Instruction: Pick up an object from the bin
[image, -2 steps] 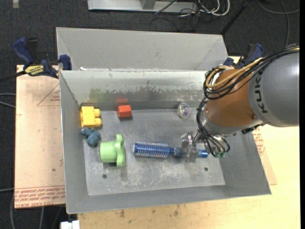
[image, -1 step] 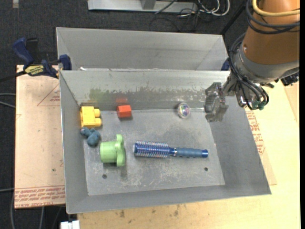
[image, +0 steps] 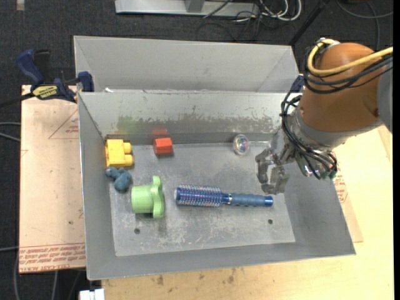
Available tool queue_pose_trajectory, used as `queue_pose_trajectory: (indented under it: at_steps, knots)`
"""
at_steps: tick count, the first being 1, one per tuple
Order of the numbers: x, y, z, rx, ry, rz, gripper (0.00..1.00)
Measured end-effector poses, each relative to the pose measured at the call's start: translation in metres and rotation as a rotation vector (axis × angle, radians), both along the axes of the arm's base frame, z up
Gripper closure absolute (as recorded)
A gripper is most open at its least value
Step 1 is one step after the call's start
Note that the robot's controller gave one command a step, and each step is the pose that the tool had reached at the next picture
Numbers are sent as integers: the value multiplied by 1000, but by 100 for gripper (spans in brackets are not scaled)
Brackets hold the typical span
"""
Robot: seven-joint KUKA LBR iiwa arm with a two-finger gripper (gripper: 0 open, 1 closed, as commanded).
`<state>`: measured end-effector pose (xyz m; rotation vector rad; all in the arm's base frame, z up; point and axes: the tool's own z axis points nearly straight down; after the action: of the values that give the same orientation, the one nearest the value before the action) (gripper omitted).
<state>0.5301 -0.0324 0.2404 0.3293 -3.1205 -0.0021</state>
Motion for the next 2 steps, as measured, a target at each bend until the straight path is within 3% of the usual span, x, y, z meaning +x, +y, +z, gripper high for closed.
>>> queue_pose_trajectory:
  at_steps: [1, 2]
  knots:
    - [1, 0, 3, 0, -6, 0, 0]
    - [-1, 11, -168, 2, 2, 128, 0]
